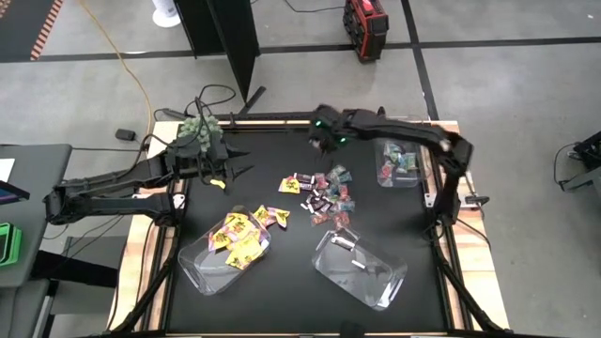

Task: Sort candy
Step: Put the orange candy in the top right transparent container

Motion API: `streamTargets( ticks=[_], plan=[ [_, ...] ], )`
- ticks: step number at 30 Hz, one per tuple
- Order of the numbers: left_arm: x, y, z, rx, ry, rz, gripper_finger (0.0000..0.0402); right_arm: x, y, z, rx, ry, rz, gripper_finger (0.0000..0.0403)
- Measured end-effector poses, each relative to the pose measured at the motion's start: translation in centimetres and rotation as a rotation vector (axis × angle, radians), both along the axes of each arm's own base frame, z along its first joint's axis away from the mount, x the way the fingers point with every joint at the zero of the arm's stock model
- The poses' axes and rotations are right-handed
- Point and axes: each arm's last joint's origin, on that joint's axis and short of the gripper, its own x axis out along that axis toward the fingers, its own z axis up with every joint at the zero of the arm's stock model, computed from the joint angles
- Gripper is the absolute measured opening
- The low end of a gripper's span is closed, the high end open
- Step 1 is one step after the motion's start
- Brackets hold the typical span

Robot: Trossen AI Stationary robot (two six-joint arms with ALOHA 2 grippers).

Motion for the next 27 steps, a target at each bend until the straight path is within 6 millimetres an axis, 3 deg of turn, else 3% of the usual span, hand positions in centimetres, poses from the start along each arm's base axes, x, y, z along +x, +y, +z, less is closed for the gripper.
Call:
streamTargets(
  ticks=[5, 10, 20, 27],
  plan=[
    [0.0, 0.0, -0.1, -0.003, 0.007, 0.0, 0.0196, -5.0, -0.3, 5.4, -0.026, -0.062, -0.242, 0.0001],
    [0.0, 0.0, -0.9, -0.008, 0.026, -0.001, 0.0196, -10.1, 0.0, 7.1, -0.006, -0.017, -0.507, 0.0],
    [0.0, 0.0, -1.0, -0.009, 0.029, -0.001, 0.0196, -17.1, -0.4, 3.9, 0.094, 0.086, -0.874, 0.0006],
    [0.0, 0.0, -1.0, -0.01, 0.028, 0.0, 0.0196, -19.3, -1.4, 1.5, 0.055, 0.194, -0.96, 0.0095]
  ],
)
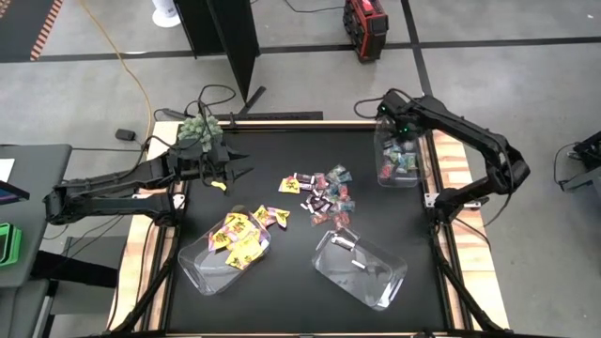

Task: Sort candy
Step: Put the orange candy in the top right transparent container, then put the blue candy in the top right transparent container

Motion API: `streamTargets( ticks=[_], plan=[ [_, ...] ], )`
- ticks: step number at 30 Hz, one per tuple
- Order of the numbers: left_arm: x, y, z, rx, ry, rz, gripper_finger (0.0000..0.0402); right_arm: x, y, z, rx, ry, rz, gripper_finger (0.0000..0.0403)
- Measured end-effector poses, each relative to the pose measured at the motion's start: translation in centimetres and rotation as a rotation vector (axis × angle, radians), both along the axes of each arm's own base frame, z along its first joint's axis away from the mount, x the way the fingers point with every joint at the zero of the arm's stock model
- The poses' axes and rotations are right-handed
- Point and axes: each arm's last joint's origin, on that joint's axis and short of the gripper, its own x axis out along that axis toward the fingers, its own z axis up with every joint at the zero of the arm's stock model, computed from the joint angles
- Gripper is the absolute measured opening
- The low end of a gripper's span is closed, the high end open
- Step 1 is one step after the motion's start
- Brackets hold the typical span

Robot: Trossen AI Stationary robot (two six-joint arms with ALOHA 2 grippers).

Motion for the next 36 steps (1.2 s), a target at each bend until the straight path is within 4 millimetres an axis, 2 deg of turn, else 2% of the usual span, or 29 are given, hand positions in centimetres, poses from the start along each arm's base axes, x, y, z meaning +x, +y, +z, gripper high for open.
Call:
streamTargets(
  ticks=[6, 10, 14, 18, 25, 36],
  plan=[
    [0.0, 0.0, -0.1, -0.004, 0.004, 0.001, 0.0196, 0.6, -0.1, -0.2, -0.029, -0.013, 0.071, 0.0209],
    [0.0, 0.0, 0.0, -0.003, 0.004, 0.0, 0.0196, 3.1, 1.0, 0.6, -0.112, -0.091, 0.295, 0.0255],
    [0.0, 0.0, -0.1, 0.002, 0.006, -0.001, 0.0197, 7.2, 3.4, 0.9, -0.173, -0.171, 0.626, 0.0257],
    [0.0, 0.0, 0.0, 0.003, 0.003, -0.001, 0.0197, 10.1, 5.6, -1.1, -0.062, -0.147, 0.87, 0.025],
    [0.0, 0.0, 0.0, 0.003, 0.005, -0.001, 0.0197, 13.1, 6.4, -6.5, 0.197, -0.106, 0.989, 0.0239],
    [-0.1, 0.0, -0.2, -0.01, 0.023, 0.001, 0.0197, 14.7, 5.7, -12.5, 0.365, -0.017, 1.014, 0.0217]
  ],
)
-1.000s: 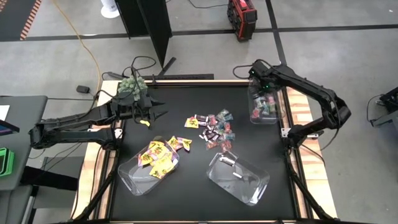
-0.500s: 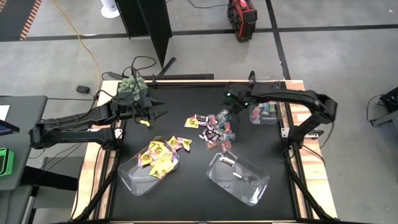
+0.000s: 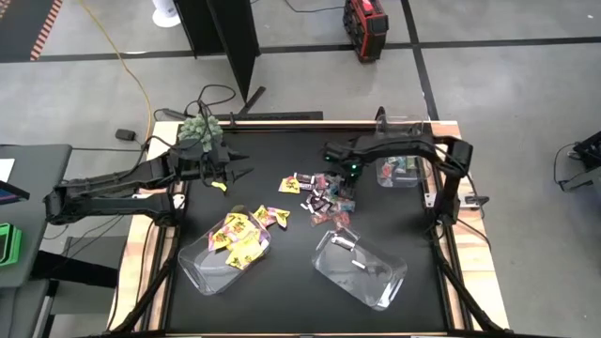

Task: Sort candy
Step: Put the blue candy in the top right transparent container

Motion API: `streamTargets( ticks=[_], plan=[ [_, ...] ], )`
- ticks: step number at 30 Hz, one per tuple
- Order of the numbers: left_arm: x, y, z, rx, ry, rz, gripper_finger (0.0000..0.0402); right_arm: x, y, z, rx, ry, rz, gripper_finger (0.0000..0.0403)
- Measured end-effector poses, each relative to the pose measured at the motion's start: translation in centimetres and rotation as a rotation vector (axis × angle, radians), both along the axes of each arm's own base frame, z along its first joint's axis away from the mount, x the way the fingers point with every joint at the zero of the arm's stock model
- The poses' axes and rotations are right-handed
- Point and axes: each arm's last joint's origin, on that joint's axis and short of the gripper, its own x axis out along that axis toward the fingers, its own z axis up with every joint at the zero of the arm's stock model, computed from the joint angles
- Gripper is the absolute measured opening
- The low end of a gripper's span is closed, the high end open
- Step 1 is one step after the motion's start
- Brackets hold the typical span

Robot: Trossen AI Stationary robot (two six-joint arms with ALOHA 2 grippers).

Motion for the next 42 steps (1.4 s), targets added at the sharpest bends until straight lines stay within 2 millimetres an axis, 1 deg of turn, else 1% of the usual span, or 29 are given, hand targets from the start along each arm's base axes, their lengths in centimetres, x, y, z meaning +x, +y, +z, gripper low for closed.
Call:
streamTargets(
  ticks=[3, 6, 8, 13, 14, 17, 20, 24, 28, 32, 34, 37, 40, 42],
  plan=[
    [0.0, 0.0, 0.0, 0.002, 0.003, -0.001, 0.0197, 0.3, -0.2, -0.8, 0.002, 0.006, 0.002, 0.0209],
    [0.0, 0.0, 0.0, 0.002, 0.003, -0.001, 0.0197, 0.5, -0.2, -0.9, -0.004, -0.005, 0.015, 0.0182],
    [0.0, 0.0, 0.0, 0.003, 0.003, -0.001, 0.0197, 0.6, -0.3, -0.7, -0.012, -0.021, 0.017, 0.0148],
    [0.0, 0.0, 0.0, 0.003, 0.003, -0.001, 0.0197, 0.4, -0.2, 0.1, -0.023, -0.047, 0.024, 0.0028],
    [0.0, 0.0, 0.0, 0.003, 0.004, -0.002, 0.0197, 0.4, -0.2, 0.4, -0.026, -0.053, 0.027, 0.0015],
    [0.0, 0.0, 0.0, 0.003, 0.004, -0.001, 0.0197, 0.1, -0.1, 1.4, -0.038, -0.081, 0.028, 0.0011],
    [0.0, 0.0, 0.0, 0.003, 0.003, -0.001, 0.0197, -0.2, 0.1, 3.0, -0.056, -0.122, 0.027, 0.0004],
    [0.0, 0.0, 0.0, 0.003, 0.003, -0.001, 0.0197, -1.3, 0.5, 6.5, -0.097, -0.228, 0.027, 0.0002],
    [0.0, 0.0, 0.0, 0.003, 0.004, -0.002, 0.0197, -2.9, 1.2, 10.2, -0.086, -0.37, 0.039, 0.0001],
    [0.0, 0.0, 0.0, 0.004, 0.003, -0.002, 0.0196, -4.4, 1.8, 13.1, -0.107, -0.485, 0.034, 0.0001],
    [0.0, 0.0, 0.0, 0.004, 0.003, -0.002, 0.0196, -5.0, 2.0, 13.9, -0.115, -0.513, 0.024, 0.0001],
    [0.0, 0.0, 0.0, 0.004, 0.002, -0.002, 0.0196, -5.3, 2.3, 14.5, -0.119, -0.536, 0.015, 0.0],
    [0.0, 0.0, 0.0, 0.004, 0.002, -0.001, 0.0196, -5.0, 2.5, 14.4, -0.119, -0.538, -0.004, 0.0],
    [0.0, 0.0, 0.0, 0.003, 0.002, -0.001, 0.0196, -4.3, 2.6, 14.0, -0.12, -0.547, -0.084, 0.0]
  ],
)
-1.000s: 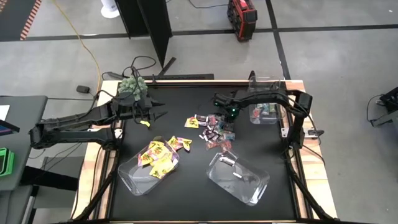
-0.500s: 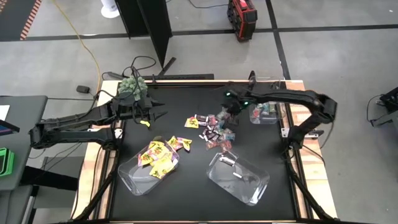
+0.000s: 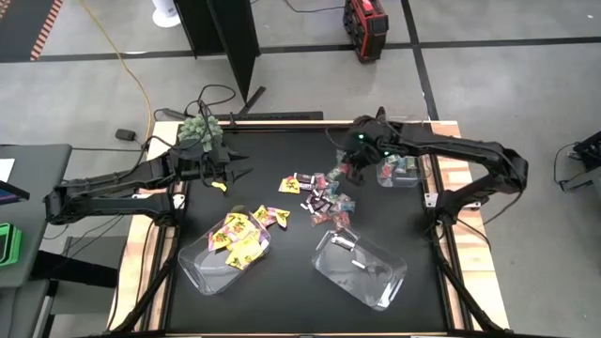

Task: Sort candy
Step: Put the blue candy in the top right transparent container

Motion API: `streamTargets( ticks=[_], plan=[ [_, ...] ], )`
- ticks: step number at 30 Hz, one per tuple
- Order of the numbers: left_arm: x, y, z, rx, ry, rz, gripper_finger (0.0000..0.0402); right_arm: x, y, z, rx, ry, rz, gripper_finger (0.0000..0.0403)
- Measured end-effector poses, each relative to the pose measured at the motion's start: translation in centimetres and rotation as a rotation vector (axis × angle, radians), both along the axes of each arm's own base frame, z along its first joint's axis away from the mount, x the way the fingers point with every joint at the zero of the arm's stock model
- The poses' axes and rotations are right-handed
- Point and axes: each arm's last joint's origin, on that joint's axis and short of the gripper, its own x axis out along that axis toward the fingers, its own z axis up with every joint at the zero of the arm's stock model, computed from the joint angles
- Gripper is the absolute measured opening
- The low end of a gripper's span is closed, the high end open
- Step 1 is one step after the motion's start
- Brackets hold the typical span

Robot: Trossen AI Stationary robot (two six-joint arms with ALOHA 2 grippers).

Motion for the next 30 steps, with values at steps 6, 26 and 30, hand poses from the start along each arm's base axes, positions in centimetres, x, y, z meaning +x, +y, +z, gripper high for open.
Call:
streamTargets(
  ticks=[6, 26, 30],
  plan=[
    [0.0, 0.0, 0.0, -0.001, 0.0, 0.0, 0.0196, 1.1, 0.0, -0.2, 0.141, -0.095, -0.173, 0.0],
    [6.8, 0.8, -3.6, 0.03, -0.056, -0.165, 0.0198, 3.5, 3.6, 0.1, 0.251, -0.215, -0.169, 0.0],
    [7.8, 1.2, -4.4, 0.028, -0.063, -0.164, 0.0198, 3.4, 4.3, 0.0, 0.23, -0.187, -0.123, 0.0]
  ],
)
